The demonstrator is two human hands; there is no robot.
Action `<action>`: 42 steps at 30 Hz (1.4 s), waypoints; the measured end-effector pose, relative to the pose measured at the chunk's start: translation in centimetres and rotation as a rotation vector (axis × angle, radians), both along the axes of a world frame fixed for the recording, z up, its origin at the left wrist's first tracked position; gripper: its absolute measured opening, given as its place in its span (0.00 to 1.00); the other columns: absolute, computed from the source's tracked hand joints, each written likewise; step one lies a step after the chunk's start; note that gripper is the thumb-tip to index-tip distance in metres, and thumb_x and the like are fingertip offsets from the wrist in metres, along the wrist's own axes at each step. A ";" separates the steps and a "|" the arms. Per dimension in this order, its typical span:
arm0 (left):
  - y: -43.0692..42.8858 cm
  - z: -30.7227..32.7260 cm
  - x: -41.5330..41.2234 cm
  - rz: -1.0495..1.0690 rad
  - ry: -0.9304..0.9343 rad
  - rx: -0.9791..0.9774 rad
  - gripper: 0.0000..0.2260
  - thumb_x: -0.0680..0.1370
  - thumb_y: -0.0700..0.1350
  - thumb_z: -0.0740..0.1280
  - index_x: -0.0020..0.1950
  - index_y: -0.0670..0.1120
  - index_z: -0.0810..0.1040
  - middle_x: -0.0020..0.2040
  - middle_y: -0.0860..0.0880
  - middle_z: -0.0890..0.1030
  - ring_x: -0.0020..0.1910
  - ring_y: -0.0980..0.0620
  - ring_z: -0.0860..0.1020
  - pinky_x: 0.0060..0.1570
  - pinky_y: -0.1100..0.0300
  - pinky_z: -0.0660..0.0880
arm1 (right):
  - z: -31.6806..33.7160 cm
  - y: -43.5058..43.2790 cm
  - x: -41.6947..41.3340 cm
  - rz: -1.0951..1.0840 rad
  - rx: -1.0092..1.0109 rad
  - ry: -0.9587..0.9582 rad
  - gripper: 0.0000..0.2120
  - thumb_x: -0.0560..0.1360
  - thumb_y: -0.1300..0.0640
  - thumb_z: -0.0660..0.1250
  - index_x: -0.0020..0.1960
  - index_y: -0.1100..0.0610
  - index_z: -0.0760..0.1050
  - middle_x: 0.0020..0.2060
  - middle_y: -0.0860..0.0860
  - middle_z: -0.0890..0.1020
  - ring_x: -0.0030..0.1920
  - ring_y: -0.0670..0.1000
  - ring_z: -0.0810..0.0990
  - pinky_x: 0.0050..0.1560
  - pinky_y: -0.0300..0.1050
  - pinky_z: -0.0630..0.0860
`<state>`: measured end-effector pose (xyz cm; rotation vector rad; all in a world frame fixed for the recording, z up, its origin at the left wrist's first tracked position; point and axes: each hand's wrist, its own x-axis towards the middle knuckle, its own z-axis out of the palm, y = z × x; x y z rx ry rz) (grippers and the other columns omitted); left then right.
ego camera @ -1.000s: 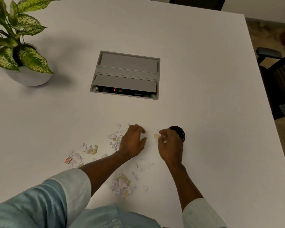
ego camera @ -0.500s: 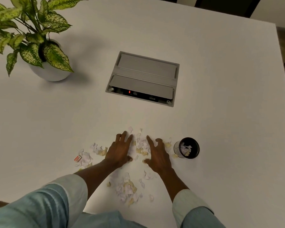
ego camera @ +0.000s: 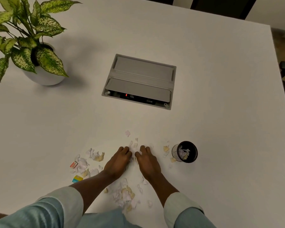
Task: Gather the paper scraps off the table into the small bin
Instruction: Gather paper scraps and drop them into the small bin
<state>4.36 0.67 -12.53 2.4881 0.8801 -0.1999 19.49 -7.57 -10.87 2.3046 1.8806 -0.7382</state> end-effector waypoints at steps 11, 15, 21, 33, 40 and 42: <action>-1.3 4.0 3.8 0.180 -0.316 -0.129 0.04 0.76 0.33 0.73 0.49 0.40 0.84 0.48 0.44 0.83 0.47 0.45 0.81 0.44 0.53 0.80 | 3.3 -4.9 2.7 -0.590 0.327 0.259 0.14 0.73 0.69 0.71 0.57 0.59 0.83 0.54 0.53 0.81 0.54 0.50 0.80 0.54 0.39 0.77; -2.2 6.3 8.0 0.157 -0.404 -0.140 0.03 0.78 0.37 0.72 0.51 0.41 0.84 0.48 0.46 0.82 0.46 0.48 0.81 0.45 0.56 0.78 | 6.4 -6.1 5.6 -0.881 0.500 0.257 0.12 0.72 0.69 0.73 0.53 0.58 0.85 0.51 0.54 0.84 0.52 0.52 0.83 0.53 0.39 0.76; -3.9 9.2 15.1 0.041 -0.379 -0.155 0.05 0.76 0.37 0.73 0.52 0.41 0.84 0.49 0.44 0.82 0.46 0.46 0.79 0.45 0.51 0.77 | 9.4 -6.9 10.7 -1.084 0.466 0.123 0.10 0.71 0.65 0.75 0.51 0.57 0.84 0.46 0.56 0.84 0.46 0.57 0.83 0.44 0.41 0.73; -5.2 10.4 20.9 -0.093 -0.145 -0.205 0.21 0.73 0.42 0.76 0.63 0.39 0.76 0.59 0.40 0.78 0.57 0.41 0.78 0.52 0.53 0.74 | 10.0 -6.9 13.4 -1.093 0.294 0.163 0.14 0.75 0.60 0.72 0.60 0.58 0.80 0.54 0.56 0.85 0.54 0.57 0.84 0.55 0.47 0.79; -5.0 10.0 19.3 -0.061 -0.228 -0.267 0.36 0.73 0.43 0.78 0.77 0.41 0.66 0.72 0.42 0.71 0.69 0.42 0.72 0.64 0.47 0.77 | 10.4 -6.8 12.3 -1.119 0.398 0.125 0.12 0.75 0.65 0.66 0.56 0.56 0.81 0.53 0.54 0.83 0.53 0.57 0.83 0.48 0.46 0.76; -4.6 9.5 18.0 -0.038 -0.239 -0.226 0.38 0.72 0.48 0.79 0.78 0.43 0.65 0.73 0.44 0.69 0.71 0.44 0.69 0.61 0.43 0.79 | 10.5 -6.6 11.6 -1.097 0.439 0.107 0.12 0.75 0.66 0.66 0.54 0.54 0.82 0.52 0.54 0.83 0.51 0.57 0.83 0.46 0.44 0.74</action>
